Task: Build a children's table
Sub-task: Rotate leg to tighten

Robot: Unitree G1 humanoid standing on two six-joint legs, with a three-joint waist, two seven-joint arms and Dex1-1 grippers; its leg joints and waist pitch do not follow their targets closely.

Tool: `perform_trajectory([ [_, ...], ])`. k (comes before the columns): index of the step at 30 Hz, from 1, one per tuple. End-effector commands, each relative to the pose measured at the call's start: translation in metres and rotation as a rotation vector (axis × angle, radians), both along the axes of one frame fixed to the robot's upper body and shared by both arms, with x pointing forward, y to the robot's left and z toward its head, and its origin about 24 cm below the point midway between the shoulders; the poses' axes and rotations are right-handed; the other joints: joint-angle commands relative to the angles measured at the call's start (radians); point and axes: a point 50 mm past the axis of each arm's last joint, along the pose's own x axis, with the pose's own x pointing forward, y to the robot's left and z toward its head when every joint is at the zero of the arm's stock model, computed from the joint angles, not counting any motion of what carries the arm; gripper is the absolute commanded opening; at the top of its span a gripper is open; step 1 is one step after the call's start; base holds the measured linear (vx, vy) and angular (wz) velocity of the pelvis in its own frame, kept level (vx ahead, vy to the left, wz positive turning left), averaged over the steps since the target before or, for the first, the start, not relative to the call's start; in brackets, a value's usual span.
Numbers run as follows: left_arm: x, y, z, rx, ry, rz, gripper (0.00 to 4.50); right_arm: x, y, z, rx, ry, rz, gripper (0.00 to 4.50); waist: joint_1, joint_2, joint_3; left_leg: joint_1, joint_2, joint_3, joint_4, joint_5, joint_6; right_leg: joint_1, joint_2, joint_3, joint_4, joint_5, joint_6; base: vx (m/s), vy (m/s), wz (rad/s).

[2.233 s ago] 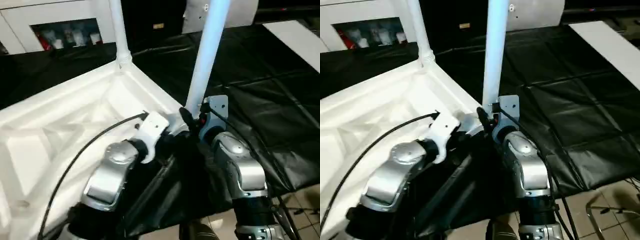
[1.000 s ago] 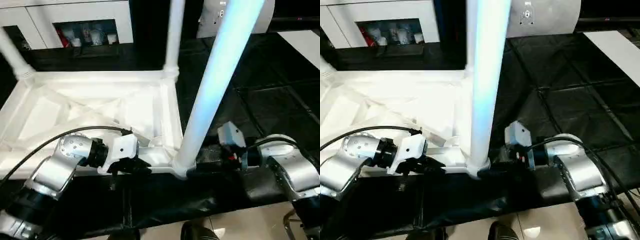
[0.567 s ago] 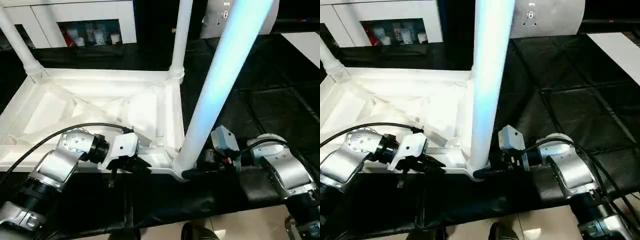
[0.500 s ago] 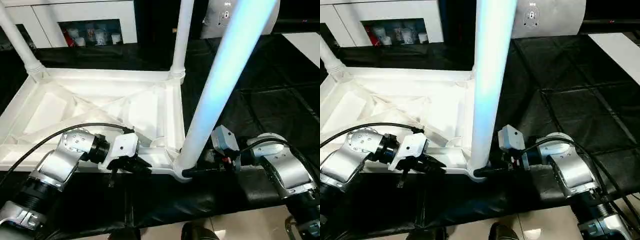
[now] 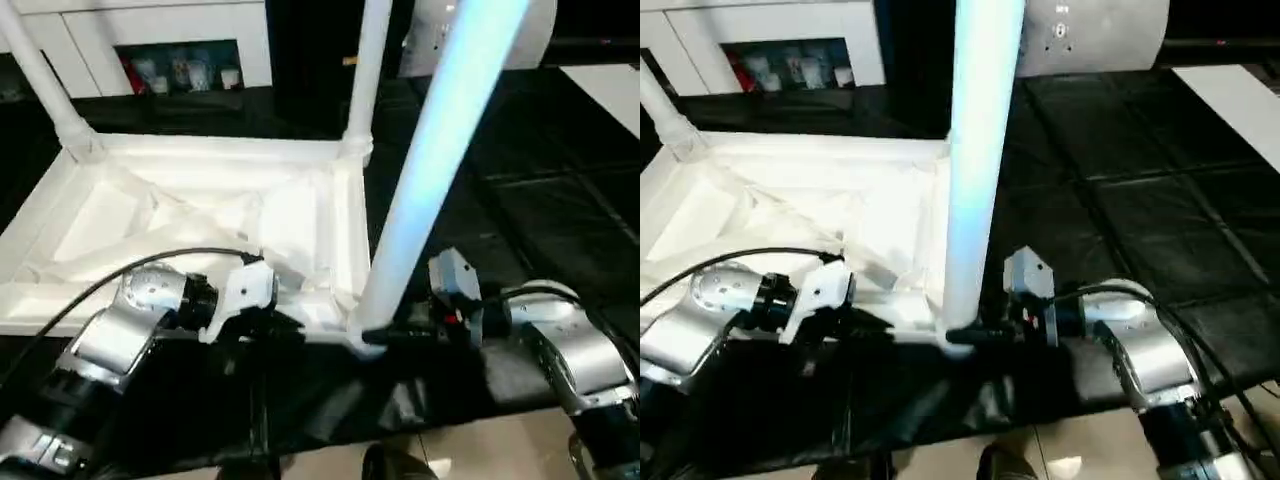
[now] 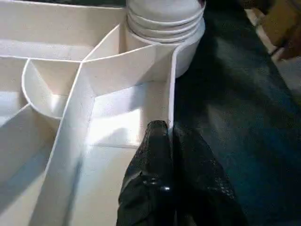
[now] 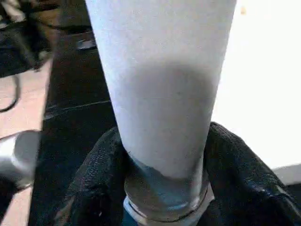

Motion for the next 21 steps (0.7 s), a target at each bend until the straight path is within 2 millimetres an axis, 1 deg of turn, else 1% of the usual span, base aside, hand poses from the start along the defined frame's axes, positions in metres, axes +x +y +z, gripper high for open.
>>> perform_trajectory([
  [1, 0.006, -0.019, 0.014, -0.109, -0.063, 0.148, 0.0, -0.006, 0.023, -0.013, 0.038, 0.08, -0.062, 2.07, -0.009, -0.006, -0.057, 0.024, 0.058, -0.03, -0.083, -0.276, 0.031, 0.034, -0.082, 0.05, -0.087, -0.414, -0.187, 0.0, 0.0, 0.0],
  [2, 0.007, -0.026, 0.017, -0.152, -0.065, 0.223, 0.0, -0.003, 0.03, -0.014, 0.059, 0.086, -0.141, 2.07, -0.012, -0.006, -0.057, 0.023, 0.059, -0.033, -0.084, -0.275, 0.023, 0.034, -0.083, 0.05, -0.086, -0.414, -0.188, 0.0, 0.0, 0.0],
  [3, 0.008, -0.028, 0.018, -0.162, -0.064, 0.242, 0.0, -0.002, 0.032, -0.014, 0.064, 0.088, -0.161, 2.07, -0.017, -0.007, -0.055, 0.022, 0.06, -0.033, -0.087, -0.273, 0.014, 0.035, -0.082, 0.05, -0.083, -0.411, -0.188, 0.0, 0.0, 0.0],
  [4, 0.009, -0.036, 0.021, -0.201, -0.062, 0.32, 0.0, 0.0, 0.039, -0.015, 0.084, 0.1, -0.241, 2.07, -0.027, -0.01, -0.055, 0.016, 0.055, -0.035, -0.086, -0.271, 0.007, 0.037, -0.08, 0.047, -0.083, -0.42, -0.184, 0.0, 0.0, 0.0],
  [5, 0.011, -0.048, 0.026, -0.244, -0.068, 0.427, 0.0, 0.006, 0.051, -0.016, 0.112, 0.126, -0.365, 2.07, -0.04, -0.014, -0.056, 0.014, 0.055, -0.037, -0.087, -0.264, 0.004, 0.038, -0.082, 0.048, -0.085, -0.42, -0.178, 0.0, 0.0, 0.0],
  [6, 0.012, -0.051, 0.027, -0.252, -0.068, 0.45, 0.0, 0.007, 0.054, -0.016, 0.118, 0.132, -0.392, 2.07, -0.049, -0.014, -0.058, 0.012, 0.051, -0.037, -0.084, -0.249, 0.008, 0.038, -0.082, 0.047, -0.086, -0.409, -0.173, 0.0, 0.0, 0.0],
  [7, 0.012, -0.052, 0.027, -0.255, -0.067, 0.459, 0.0, 0.008, 0.055, -0.016, 0.121, 0.135, -0.403, 2.07, -0.053, -0.017, -0.058, 0.009, 0.048, -0.036, -0.082, -0.238, 0.013, 0.04, -0.08, 0.047, -0.087, -0.401, -0.168, 0.0, 0.0, 0.0],
  [8, 0.012, -0.054, 0.027, -0.26, -0.066, 0.474, 0.0, 0.009, 0.057, -0.016, 0.124, 0.139, -0.422, 2.07, -0.055, -0.015, -0.059, 0.009, 0.045, -0.034, -0.08, -0.227, 0.027, 0.039, -0.079, 0.047, -0.09, -0.393, -0.159, 0.0, 0.0, 0.0],
  [9, 0.014, -0.058, 0.029, -0.272, -0.073, 0.509, 0.0, 0.012, 0.061, -0.016, 0.143, 0.155, -0.49, 2.07, -0.056, -0.018, -0.06, 0.013, 0.044, -0.031, -0.078, -0.223, 0.036, 0.037, -0.078, 0.049, -0.093, -0.387, -0.157, 0.0, 0.0, 0.0],
  [10, 0.016, -0.061, 0.03, -0.279, -0.08, 0.537, 0.0, 0.015, 0.064, -0.016, 0.152, 0.163, -0.532, 2.07, -0.059, -0.016, -0.058, 0.012, 0.042, -0.029, -0.078, -0.215, 0.046, 0.034, -0.076, 0.049, -0.094, -0.378, -0.157, 0.0, 0.0, 0.0],
  [11, 0.023, -0.069, 0.032, -0.301, -0.101, 0.621, 0.0, 0.022, 0.074, -0.016, 0.175, 0.194, -0.656, 2.07, -0.06, -0.017, -0.059, 0.011, 0.042, -0.027, -0.077, -0.197, 0.049, 0.034, -0.074, 0.05, -0.092, -0.362, -0.154, 0.0, 0.0, 0.0],
  [12, 0.023, -0.069, 0.032, -0.301, -0.101, 0.621, 0.0, 0.022, 0.074, -0.016, 0.175, 0.194, -0.656, 2.07, -0.06, -0.014, -0.058, 0.012, 0.043, -0.028, -0.078, -0.193, 0.049, 0.032, -0.073, 0.05, -0.093, -0.357, -0.157, 0.0, 0.0, 0.0],
  [13, 0.027, -0.074, 0.035, -0.312, -0.12, 0.669, 0.0, 0.026, 0.08, -0.016, 0.185, 0.218, -0.724, 2.07, -0.062, -0.017, -0.067, 0.009, 0.043, -0.028, -0.075, -0.152, 0.046, 0.037, -0.071, 0.048, -0.083, -0.291, -0.166, 0.0, 0.0, 0.0],
  [15, 0.03, -0.084, 0.038, -0.322, -0.14, 0.717, 0.0, 0.031, 0.089, -0.016, 0.203, 0.246, -0.825, 2.07, -0.062, -0.014, -0.068, 0.011, 0.043, -0.025, -0.074, -0.133, 0.052, 0.035, -0.069, 0.049, -0.081, -0.238, -0.175, 0.0, 0.0, 0.0],
  [16, 0.03, -0.084, 0.038, -0.322, -0.14, 0.717, 0.0, 0.031, 0.089, -0.016, 0.203, 0.246, -0.825, 2.07, -0.06, -0.013, -0.07, 0.013, 0.042, -0.023, -0.072, -0.125, 0.058, 0.037, -0.069, 0.049, -0.079, -0.199, -0.181, 0.0, 0.0, 0.0],
  [17, 0.029, -0.089, 0.039, -0.317, -0.145, 0.716, 0.0, 0.032, 0.093, -0.015, 0.21, 0.258, -0.846, 2.07, -0.06, -0.015, -0.073, 0.011, 0.041, -0.024, -0.071, -0.101, 0.07, 0.043, -0.067, 0.048, -0.072, -0.143, -0.189, 0.0, 0.0, 0.0],
  [18, 0.028, -0.092, 0.039, -0.307, -0.142, 0.719, 0.0, 0.033, 0.096, -0.014, 0.209, 0.258, -0.864, 2.63, -0.058, -0.014, -0.073, 0.009, 0.041, -0.024, -0.071, -0.089, 0.077, 0.044, -0.068, 0.048, -0.069, -0.119, -0.194, 0.0, 0.0, 0.0],
  [19, 0.027, -0.095, 0.04, -0.288, -0.146, 0.714, 0.0, 0.032, 0.098, -0.012, 0.202, 0.246, -0.874, 2.77, -0.056, -0.012, -0.072, 0.009, 0.042, -0.023, -0.07, -0.077, 0.089, 0.044, -0.068, 0.047, -0.066, -0.077, -0.201, 0.0, 0.0, 0.0],
  [21, 0.023, -0.093, 0.037, -0.252, -0.156, 0.675, 0.0, 0.031, 0.095, -0.01, 0.226, 0.237, -0.88, 2.83, -0.057, -0.014, -0.072, 0.004, 0.041, -0.024, -0.071, -0.081, 0.096, 0.049, -0.069, 0.046, -0.066, -0.072, -0.198, 0.0, 0.0, 0.0],
])
